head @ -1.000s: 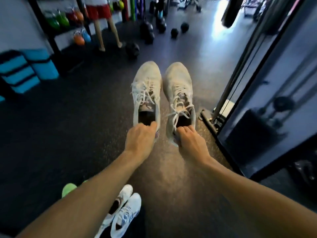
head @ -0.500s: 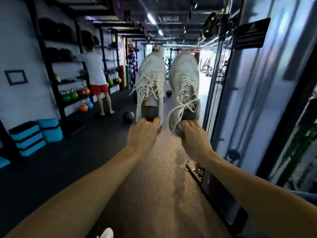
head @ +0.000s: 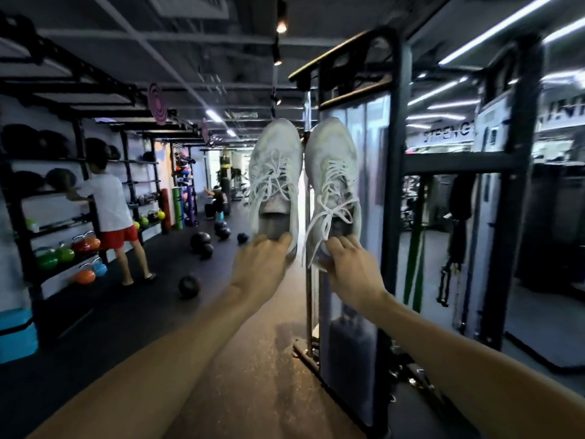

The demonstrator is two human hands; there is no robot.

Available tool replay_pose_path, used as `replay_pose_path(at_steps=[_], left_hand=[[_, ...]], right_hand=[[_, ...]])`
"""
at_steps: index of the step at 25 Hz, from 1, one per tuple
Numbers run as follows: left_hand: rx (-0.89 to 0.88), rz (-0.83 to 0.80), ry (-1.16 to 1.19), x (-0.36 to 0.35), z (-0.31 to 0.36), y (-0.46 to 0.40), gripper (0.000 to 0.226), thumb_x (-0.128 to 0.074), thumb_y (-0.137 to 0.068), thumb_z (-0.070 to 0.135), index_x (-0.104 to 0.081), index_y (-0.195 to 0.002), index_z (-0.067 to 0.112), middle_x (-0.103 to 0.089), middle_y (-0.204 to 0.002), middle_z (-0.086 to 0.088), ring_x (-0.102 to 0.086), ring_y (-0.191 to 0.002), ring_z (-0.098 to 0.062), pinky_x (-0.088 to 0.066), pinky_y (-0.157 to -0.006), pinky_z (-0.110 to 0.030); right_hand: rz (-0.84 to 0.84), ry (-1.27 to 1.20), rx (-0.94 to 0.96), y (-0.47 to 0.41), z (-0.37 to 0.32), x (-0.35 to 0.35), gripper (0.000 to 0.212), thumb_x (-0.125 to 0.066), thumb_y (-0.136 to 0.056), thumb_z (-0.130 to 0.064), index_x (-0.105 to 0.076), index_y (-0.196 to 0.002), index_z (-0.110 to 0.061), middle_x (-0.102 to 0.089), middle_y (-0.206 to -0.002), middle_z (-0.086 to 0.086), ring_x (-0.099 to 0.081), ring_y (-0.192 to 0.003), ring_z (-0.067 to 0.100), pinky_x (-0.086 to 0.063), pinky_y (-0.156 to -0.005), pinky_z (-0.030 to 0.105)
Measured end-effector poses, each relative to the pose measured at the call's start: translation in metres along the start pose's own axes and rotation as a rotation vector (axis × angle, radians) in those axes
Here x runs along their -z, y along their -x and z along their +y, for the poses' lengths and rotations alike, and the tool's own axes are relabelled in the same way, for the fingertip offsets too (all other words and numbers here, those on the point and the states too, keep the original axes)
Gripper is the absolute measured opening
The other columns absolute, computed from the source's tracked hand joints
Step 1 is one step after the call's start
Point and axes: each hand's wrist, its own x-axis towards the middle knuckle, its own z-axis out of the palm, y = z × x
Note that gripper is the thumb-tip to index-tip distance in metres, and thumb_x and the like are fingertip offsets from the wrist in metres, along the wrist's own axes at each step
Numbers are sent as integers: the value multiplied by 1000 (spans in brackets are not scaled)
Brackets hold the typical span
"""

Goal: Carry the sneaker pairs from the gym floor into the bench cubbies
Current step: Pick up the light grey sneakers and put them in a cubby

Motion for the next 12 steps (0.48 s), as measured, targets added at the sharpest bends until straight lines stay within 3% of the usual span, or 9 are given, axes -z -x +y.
replay_pose_path(at_steps=[3,7,12], left_hand=[[-56,33,47,43,40,2,20,-57,-89,32,-52,-102,17,-66,-80,-11,-62,-80,-32,-31,-53,-32],[-173,76,173,102,100,36,18,-60,-88,29,-53,-101,18,-64,-76,-11,-62,-74,-31,-31,-52,-31],[-343,90,377,174,186,94,17,-63,-88,27,-54,-97,15,-62,-72,-12,-59,-68,-31,-32,-51,-31]], right_hand=[[43,70,-28,24,-1,67,13,-58,-86,-17,-46,-86,-17,-59,-95,3,-48,-97,23,-36,-61,31],[71,230,-122,92,-13,163,19,-60,-80,-9,-43,-81,-16,-59,-91,5,-49,-96,27,-30,-56,30],[65,356,-266,210,-33,280,17,-58,-87,-17,-44,-78,-13,-58,-86,6,-50,-92,28,-28,-60,30]])
